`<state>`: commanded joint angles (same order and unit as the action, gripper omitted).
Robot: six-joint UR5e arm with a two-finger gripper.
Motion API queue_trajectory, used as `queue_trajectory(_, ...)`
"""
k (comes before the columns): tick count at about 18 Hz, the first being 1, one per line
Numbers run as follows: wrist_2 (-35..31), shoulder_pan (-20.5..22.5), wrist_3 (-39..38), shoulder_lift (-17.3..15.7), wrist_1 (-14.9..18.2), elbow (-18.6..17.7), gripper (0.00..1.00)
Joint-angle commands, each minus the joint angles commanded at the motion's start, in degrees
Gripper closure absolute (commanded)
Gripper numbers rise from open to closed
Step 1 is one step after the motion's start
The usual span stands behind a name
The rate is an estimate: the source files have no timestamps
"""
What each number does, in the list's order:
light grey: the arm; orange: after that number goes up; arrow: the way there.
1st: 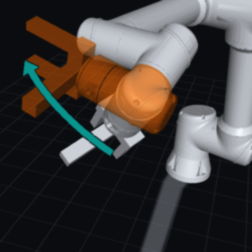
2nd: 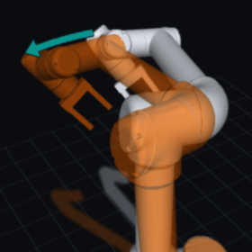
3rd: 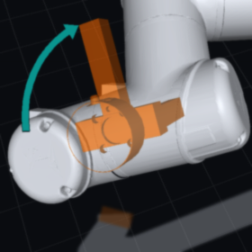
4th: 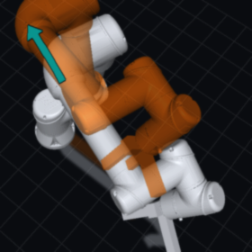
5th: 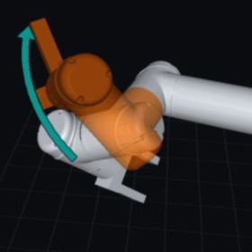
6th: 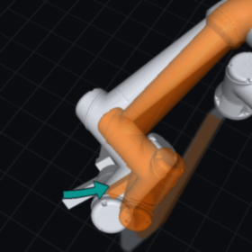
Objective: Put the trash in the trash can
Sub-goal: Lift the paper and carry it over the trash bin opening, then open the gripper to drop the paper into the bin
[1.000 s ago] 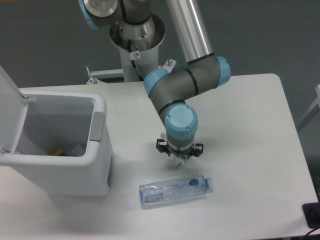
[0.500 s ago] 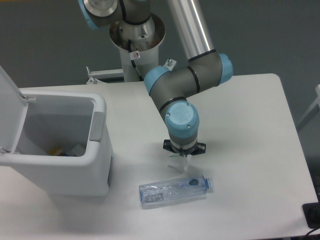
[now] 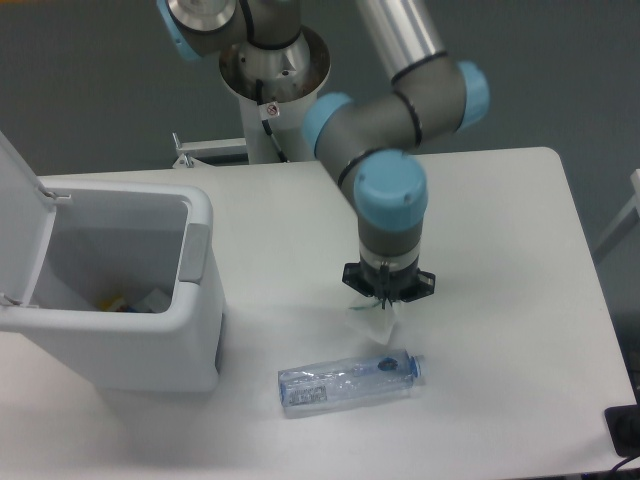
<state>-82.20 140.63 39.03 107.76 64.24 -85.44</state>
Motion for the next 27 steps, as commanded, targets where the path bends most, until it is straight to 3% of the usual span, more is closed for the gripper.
queue_trajectory(7, 11.3, 0.7, -0.6, -3.9, -0.2, 2.7, 1.0)
queue_trajectory(10, 19.5, 0.7, -1.4, -5.7, -0.2, 2.8, 1.0)
queue_trajectory(18, 29.6, 0.1, -7.1, -11.0, -0.2, 3.0, 1.0)
queue_trajectory(22, 29.9, -1.3, -11.6, -14.2, -0.3, 3.4, 1.0)
queue_trajectory(25, 29.1, -6.4, -12.7, -15.6, -0.3, 2.0, 1.0)
queue_trajectory(27, 29.2, -8.1, -12.7, -15.9, -0.3, 0.4, 0.95)
